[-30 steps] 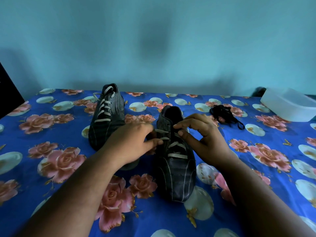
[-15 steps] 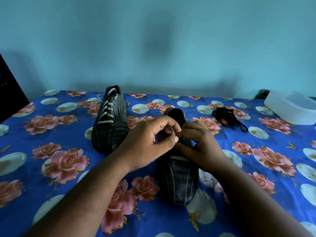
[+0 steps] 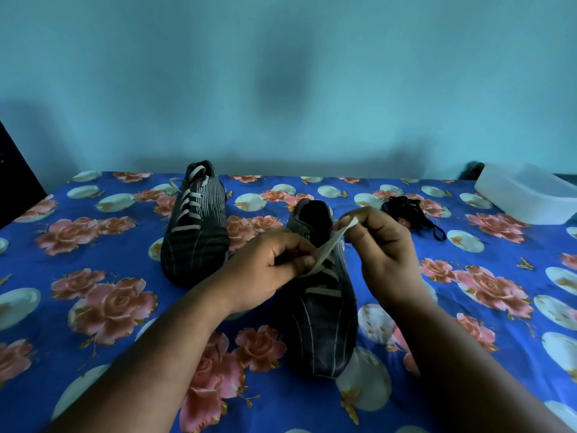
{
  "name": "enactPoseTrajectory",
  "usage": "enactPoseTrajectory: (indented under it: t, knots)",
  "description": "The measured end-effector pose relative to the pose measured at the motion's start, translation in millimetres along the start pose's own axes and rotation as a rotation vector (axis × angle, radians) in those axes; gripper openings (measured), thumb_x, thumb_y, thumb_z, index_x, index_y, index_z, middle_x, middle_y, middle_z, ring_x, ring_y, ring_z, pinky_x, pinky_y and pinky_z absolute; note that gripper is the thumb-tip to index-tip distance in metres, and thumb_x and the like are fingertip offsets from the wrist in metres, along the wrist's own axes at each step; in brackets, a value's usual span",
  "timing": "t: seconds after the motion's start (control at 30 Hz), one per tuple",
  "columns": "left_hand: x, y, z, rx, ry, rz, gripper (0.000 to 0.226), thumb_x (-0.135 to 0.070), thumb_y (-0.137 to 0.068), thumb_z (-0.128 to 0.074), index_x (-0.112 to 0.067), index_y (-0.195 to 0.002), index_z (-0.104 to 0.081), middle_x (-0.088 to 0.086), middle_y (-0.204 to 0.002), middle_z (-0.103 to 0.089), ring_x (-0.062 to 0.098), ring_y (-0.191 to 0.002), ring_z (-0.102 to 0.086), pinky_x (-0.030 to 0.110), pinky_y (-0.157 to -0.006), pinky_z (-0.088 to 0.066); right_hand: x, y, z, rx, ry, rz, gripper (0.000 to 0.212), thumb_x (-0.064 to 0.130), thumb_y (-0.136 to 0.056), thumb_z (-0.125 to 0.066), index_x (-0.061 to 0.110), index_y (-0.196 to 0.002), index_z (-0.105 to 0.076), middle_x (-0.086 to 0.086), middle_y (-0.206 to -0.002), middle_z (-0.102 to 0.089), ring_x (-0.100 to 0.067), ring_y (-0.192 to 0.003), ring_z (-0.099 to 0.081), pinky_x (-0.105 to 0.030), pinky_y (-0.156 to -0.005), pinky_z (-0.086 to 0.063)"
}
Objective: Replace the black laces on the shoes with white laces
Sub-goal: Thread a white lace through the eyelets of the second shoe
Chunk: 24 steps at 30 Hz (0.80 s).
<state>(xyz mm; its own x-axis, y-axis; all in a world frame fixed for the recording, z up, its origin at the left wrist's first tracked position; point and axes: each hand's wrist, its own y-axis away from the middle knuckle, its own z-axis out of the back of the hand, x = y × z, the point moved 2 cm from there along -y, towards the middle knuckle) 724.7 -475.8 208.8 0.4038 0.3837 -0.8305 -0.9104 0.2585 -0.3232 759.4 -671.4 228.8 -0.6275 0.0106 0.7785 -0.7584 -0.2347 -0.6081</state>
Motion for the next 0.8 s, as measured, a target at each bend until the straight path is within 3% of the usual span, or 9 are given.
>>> enactPoseTrajectory:
  t: [0.1, 0.3, 0.47, 0.57, 0.67, 0.73, 0.8]
  knots:
    - [2, -1, 2, -0.066, -0.046, -0.041, 0.01, -0.038, -0.093, -0.069, -0.03, -0.096, -0.074, -0.005, -0.095, -0.069, 0.017, -0.094, -0.066, 0.043, -0.087, -0.054, 4, -6, 13, -0.133, -0.125, -0.075, 0.017, 0.018, -0.098, -0.055, 0.013, -0.088, -0.068, 0.01, -0.079, -0.067, -0.011, -0.079, -0.06, -0.02, -0.074, -0.047]
    - [4, -2, 2, -0.098, -0.063, -0.061, 0.021, -0.056, -0.09, -0.067, -0.037, -0.094, -0.074, 0.002, -0.093, -0.067, 0.024, -0.09, -0.062, 0.052, -0.084, -0.05, -15, -17, 46, -0.263, -0.097, -0.408, 0.033, 0.03, -0.106, -0.05, 0.017, -0.08, -0.066, 0.002, -0.065, -0.056, -0.014, -0.061, -0.044, -0.03, -0.061, -0.038]
    - [4, -3, 0, -0.111, 0.002, -0.017, 0.013, -0.045, -0.092, -0.069, -0.033, -0.093, -0.075, 0.004, -0.091, -0.065, 0.029, -0.087, -0.06, 0.054, -0.082, -0.05, -28, -15, 66, -0.275, -0.066, -0.678, 0.033, 0.033, -0.105, -0.052, 0.013, -0.081, -0.064, 0.005, -0.057, -0.057, -0.014, -0.055, -0.039, -0.03, -0.057, -0.035]
    - [4, -2, 0, -0.106, 0.041, 0.012, 0.014, -0.041, -0.09, -0.068, -0.03, -0.093, -0.075, 0.002, -0.092, -0.068, 0.026, -0.089, -0.063, 0.045, -0.083, -0.052, -37, -12, 78, -0.393, -0.126, -0.799, 0.026, 0.029, -0.104, -0.056, 0.011, -0.089, -0.067, -0.002, -0.067, -0.058, -0.014, -0.049, -0.039, -0.028, -0.05, -0.033]
    - [4, -2, 0, -0.11, 0.076, 0.032, 0.016, -0.039, -0.091, -0.062, -0.029, -0.096, -0.073, -0.003, -0.098, -0.071, 0.014, -0.097, -0.065, 0.027, -0.089, -0.051, -43, -10, 86, -0.435, -0.069, -0.86, 0.013, 0.01, -0.102, -0.056, 0.011, -0.097, -0.068, -0.008, -0.079, -0.069, -0.017, -0.055, -0.054, -0.027, -0.049, -0.041]
    - [4, -2, 0, -0.12, 0.074, 0.033, 0.016, -0.036, -0.094, -0.059, -0.028, -0.099, -0.073, -0.005, -0.103, -0.071, 0.009, -0.103, -0.065, 0.018, -0.092, -0.047, -47, -12, 88, -0.447, 0.035, -0.827, 0.014, 0.003, -0.097, -0.056, 0.014, -0.104, -0.061, -0.012, -0.088, -0.069, -0.023, -0.066, -0.062, -0.032, -0.055, -0.048]
    - [4, -3, 0, -0.131, 0.048, 0.043, 0.014, -0.027, -0.099, -0.058, -0.029, -0.101, -0.072, -0.006, -0.106, -0.071, 0.006, -0.107, -0.064, 0.011, -0.092, -0.042, -48, -15, 87, -0.477, 0.326, -0.669, 0.025, 0.006, -0.092, -0.059, 0.02, -0.112, -0.055, -0.008, -0.099, -0.064, -0.025, -0.081, -0.062, -0.037, -0.065, -0.05]
